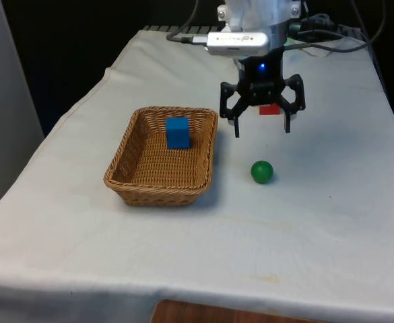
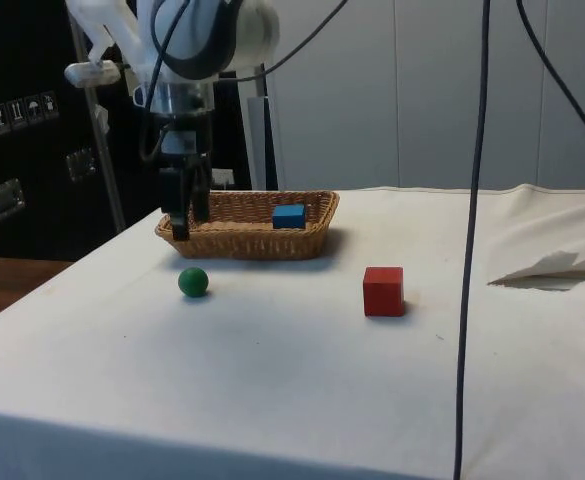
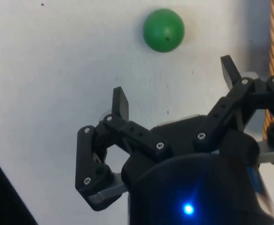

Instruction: Place all non-red objects into the basket.

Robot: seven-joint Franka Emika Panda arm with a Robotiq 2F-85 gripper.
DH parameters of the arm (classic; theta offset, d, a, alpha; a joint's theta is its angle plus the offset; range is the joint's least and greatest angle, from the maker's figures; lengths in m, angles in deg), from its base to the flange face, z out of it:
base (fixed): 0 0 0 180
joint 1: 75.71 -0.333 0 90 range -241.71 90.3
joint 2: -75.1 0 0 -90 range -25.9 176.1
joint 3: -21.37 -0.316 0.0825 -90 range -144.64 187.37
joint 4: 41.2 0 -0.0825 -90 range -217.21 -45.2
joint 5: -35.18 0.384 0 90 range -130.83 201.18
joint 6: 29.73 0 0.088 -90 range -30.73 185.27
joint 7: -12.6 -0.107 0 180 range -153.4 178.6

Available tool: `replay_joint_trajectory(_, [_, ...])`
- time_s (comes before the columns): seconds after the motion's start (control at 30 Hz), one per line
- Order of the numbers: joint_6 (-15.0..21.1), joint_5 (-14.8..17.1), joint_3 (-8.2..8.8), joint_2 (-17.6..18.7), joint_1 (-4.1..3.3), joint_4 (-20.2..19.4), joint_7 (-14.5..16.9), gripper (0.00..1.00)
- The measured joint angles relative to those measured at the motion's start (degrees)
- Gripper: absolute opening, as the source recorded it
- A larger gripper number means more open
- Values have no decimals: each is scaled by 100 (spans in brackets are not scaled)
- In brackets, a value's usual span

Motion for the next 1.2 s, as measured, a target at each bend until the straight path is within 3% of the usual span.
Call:
replay_joint_trajectory(0.3, [0,-229,-40,235,-57,223,-304,100])
replay_joint_trajectory(1.2, [166,-63,-97,791,-52,458,-298,100])
